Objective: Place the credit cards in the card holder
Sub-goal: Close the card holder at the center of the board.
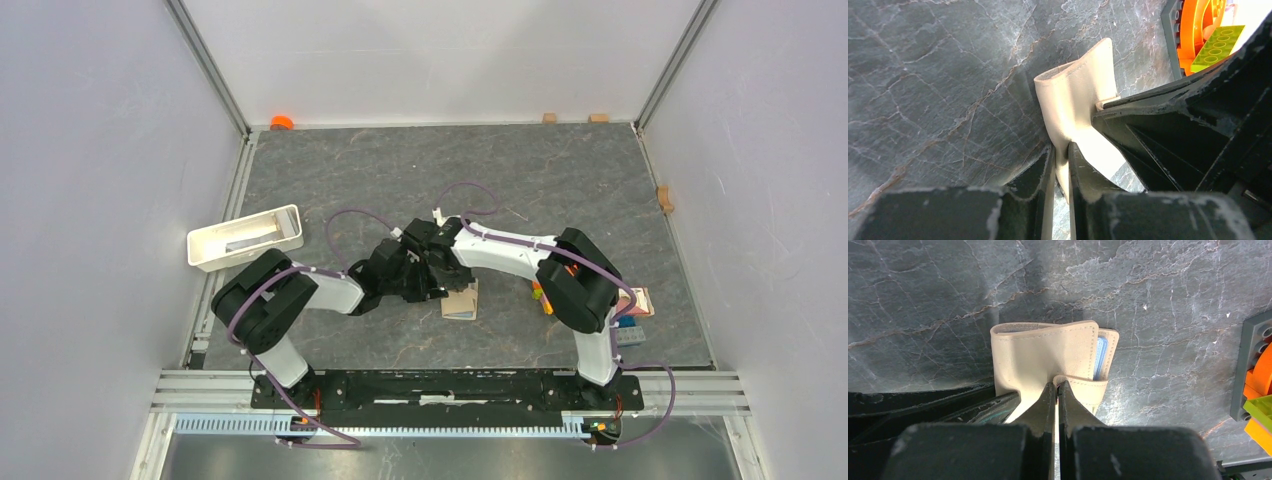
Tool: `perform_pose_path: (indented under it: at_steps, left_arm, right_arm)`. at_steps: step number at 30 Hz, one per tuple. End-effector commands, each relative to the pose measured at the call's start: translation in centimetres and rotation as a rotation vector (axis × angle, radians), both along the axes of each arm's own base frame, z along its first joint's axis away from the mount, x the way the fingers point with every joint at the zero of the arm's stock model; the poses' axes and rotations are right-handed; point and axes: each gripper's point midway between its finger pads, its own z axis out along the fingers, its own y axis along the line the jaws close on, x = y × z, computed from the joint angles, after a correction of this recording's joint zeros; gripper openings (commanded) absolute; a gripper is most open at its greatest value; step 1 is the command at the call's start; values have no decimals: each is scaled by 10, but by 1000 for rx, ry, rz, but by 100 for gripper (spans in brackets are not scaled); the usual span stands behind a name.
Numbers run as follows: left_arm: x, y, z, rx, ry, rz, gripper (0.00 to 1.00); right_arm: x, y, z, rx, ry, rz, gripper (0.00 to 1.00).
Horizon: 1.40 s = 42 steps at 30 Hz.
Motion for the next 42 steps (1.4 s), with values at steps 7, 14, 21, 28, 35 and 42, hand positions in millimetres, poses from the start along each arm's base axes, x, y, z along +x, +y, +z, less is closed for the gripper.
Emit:
perform_pose_path:
  at_steps: [7, 14, 21, 28, 35, 42]
  left_arm:
    - [13, 21, 11, 100, -116, 44, 19]
    - [18, 36, 29, 121, -198, 71, 27]
    - [22, 52, 31, 124, -186, 105, 35]
    - [25, 66, 35, 112, -183, 140, 42]
    - [30, 76, 36, 116, -189, 170, 45]
    - [43, 64, 33, 114, -182, 135, 51]
  right_arm:
    - [-15, 67, -82, 96, -80, 95, 0]
    - [8, 68, -25, 82, -196, 124, 4]
    - [15, 60, 12, 84, -260, 148, 14]
    - [12, 63, 40, 154, -270, 198, 30]
    - [12, 48, 68, 218, -329, 255, 46]
    - [16, 34, 71, 346, -342, 434, 53]
